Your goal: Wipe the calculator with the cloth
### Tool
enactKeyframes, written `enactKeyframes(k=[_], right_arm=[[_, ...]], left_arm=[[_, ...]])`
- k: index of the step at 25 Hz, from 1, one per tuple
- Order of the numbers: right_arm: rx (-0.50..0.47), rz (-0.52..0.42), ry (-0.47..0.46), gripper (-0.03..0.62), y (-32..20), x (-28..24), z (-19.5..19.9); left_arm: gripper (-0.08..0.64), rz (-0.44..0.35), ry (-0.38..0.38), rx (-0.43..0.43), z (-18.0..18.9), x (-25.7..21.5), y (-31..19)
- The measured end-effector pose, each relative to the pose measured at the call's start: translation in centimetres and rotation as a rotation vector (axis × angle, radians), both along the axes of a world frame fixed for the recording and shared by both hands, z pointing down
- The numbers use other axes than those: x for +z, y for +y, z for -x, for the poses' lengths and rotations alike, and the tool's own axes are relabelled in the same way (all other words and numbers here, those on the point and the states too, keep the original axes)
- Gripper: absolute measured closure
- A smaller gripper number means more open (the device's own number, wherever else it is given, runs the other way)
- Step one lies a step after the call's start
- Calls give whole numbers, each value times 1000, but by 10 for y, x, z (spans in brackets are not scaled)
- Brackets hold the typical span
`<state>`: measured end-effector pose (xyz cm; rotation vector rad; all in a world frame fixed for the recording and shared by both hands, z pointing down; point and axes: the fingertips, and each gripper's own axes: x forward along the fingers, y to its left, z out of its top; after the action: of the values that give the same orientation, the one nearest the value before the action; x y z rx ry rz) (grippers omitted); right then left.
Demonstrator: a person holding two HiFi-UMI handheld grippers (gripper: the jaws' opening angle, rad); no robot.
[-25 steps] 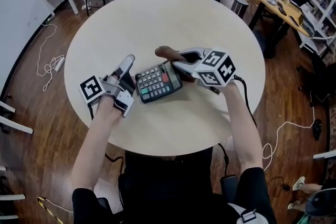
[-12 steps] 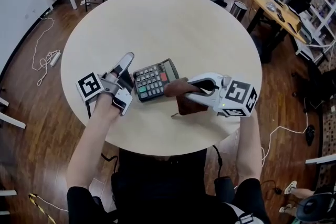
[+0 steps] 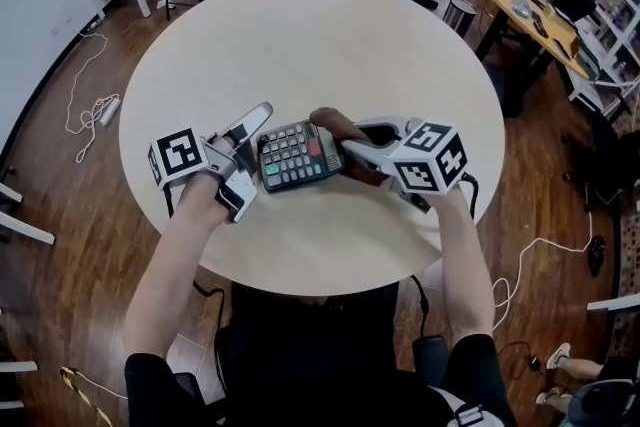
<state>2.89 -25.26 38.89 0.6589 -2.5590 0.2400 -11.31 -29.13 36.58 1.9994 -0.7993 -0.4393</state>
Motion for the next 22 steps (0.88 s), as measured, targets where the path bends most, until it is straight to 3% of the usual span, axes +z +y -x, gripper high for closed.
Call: enactKeyframes(k=[3, 5, 10, 16, 19, 22], right_arm=[[-9, 38, -22, 495, 26, 2, 3], [-37, 47, -28, 495, 45, 0, 8], [-108, 50, -58, 495, 72, -11, 6], [120, -84, -93, 495, 6, -38, -45], [132, -134, -76, 495, -18, -39, -38], [107, -138, -48, 495, -37, -34, -21]], left_arm=[[242, 17, -39, 56, -11, 4, -5], [243, 21, -16, 84, -16, 2, -17], [261, -21, 193, 64, -15, -15, -60], [291, -4, 201, 37, 27, -22, 0], [293, 58, 253, -31, 44, -10, 37], [301, 80, 294, -58, 31, -4, 65]])
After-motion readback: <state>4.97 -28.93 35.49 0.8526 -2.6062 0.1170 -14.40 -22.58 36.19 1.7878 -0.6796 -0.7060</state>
